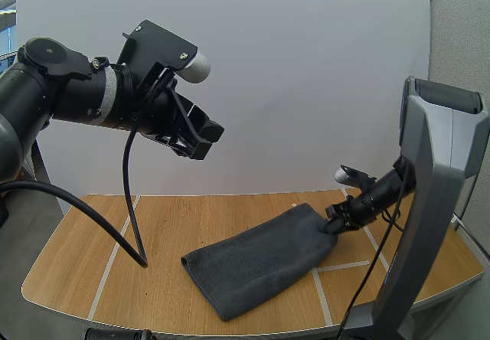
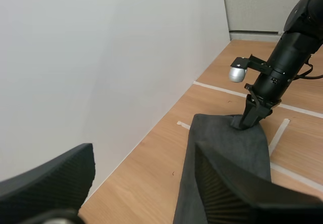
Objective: Fold the towel
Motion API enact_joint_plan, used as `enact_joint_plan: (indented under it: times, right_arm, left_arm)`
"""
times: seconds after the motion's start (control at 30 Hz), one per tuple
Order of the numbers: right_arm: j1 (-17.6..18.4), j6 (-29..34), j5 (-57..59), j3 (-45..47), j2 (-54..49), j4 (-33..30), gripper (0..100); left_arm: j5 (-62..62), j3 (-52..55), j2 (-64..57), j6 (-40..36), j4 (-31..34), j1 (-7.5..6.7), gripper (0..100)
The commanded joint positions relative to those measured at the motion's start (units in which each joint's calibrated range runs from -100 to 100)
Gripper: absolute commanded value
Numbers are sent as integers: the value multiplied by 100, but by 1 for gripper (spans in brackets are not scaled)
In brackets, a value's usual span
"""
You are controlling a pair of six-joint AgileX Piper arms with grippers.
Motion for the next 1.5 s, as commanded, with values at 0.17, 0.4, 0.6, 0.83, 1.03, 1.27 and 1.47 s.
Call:
enact_joint_plan:
  times: [0.17,0.4,0.6,0.83,1.03,1.27,1.47]
  right_arm:
    - [-249,-482,-67,1174,-737,-40,0]
    - [-314,-689,-614,2054,-1174,5,0]
    - [-314,-727,-690,2347,-1496,-33,0]
    - [-314,-727,-917,2393,-1773,-57,0]
    - [-314,-636,-972,2393,-1850,-221,59]
    - [-314,-537,-1017,2305,-1893,-463,100]
    - [-314,-537,-1017,1582,-2263,-514,100]
  left_arm:
    - [-28,5,-311,-63,-114,-379,92]
    - [-28,5,-472,-63,-114,-635,92]
    - [-28,5,-569,-63,-104,-795,92]
    - [-28,5,-683,-63,-104,-794,92]
    - [-28,5,-683,-63,-104,-794,92]
    - [-28,5,-698,-63,-104,-794,92]
    - [-28,5,-918,-63,-104,-794,92]
